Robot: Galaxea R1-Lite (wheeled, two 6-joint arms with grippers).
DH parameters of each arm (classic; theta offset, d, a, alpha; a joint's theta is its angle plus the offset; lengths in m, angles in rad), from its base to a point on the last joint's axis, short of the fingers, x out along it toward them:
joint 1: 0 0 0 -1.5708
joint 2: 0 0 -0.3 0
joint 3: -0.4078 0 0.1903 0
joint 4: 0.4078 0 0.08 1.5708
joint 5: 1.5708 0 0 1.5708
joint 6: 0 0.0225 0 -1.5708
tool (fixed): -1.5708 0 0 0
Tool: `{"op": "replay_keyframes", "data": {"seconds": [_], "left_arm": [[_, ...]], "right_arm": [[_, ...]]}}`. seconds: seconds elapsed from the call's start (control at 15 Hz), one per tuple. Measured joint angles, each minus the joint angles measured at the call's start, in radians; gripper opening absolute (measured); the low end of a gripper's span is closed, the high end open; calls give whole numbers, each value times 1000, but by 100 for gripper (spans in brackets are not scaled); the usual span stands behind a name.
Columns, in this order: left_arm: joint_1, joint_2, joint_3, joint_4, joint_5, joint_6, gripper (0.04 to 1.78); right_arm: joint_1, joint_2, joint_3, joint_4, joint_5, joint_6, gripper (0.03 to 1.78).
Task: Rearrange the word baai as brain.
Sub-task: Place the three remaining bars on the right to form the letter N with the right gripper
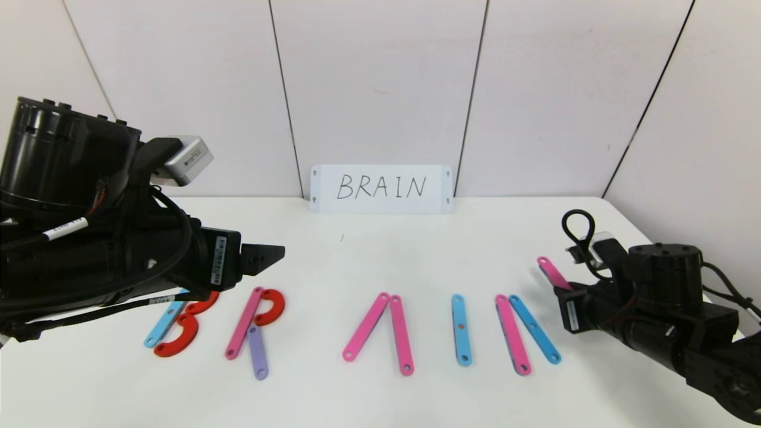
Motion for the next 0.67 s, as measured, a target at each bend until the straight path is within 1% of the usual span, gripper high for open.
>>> {"op": "replay_keyframes", "data": {"seconds": [0.13, 0.27, 0.47, 0.67], "left_arm": [[0, 0, 0, 0, 0, 0, 173], [-1, 0, 0, 0, 0, 0, 173], [0, 0, 0, 0, 0, 0, 173], [0, 0, 0, 0, 0, 0, 173]], "right_arm": [[10, 16, 3, -2, 1, 32, 30], [21, 26, 6, -2, 0, 41, 30], [37, 36, 9, -2, -4, 76, 30], [49, 44, 19, -2, -10, 85, 30]]}}
